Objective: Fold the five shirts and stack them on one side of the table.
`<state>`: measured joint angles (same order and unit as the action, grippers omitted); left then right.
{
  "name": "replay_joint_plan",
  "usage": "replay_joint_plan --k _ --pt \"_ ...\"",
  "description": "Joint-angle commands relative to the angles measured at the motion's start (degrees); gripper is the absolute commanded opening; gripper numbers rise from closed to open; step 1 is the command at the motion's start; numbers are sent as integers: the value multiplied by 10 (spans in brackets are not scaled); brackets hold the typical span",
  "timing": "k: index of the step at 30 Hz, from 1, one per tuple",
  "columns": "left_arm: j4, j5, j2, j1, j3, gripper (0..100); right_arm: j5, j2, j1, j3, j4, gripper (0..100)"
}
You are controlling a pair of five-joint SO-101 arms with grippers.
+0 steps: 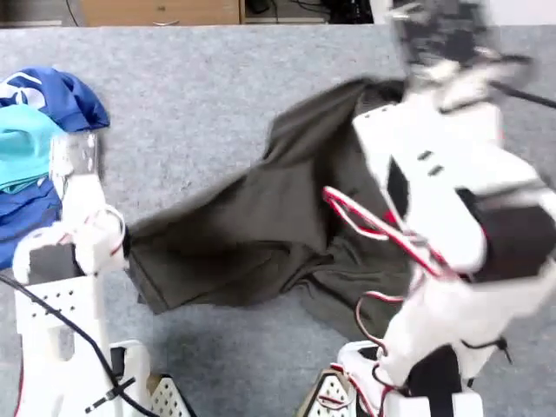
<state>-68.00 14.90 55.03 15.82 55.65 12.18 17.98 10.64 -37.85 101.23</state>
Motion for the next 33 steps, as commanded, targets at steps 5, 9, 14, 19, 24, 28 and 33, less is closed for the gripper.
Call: replay_joint_plan --k 5,9,14,19,24,28,33 --pt "40 4 44 11 96 20 51 99 24 434 -216 1" --pt "39 37 44 11 106 20 73 211 70 633 -322 1" --pt "-25 76 45 11 73 20 80 261 78 793 -407 1" --pt "-72 79 44 11 11 22 77 261 78 899 -521 1" --pt "-121 79 43 12 -6 125 84 261 77 1011 -671 1" --pt "-164 80 43 18 -11 185 83 261 79 1106 -798 1" --pt "-164 81 43 70 -52 190 108 247 48 1112 -814 1"
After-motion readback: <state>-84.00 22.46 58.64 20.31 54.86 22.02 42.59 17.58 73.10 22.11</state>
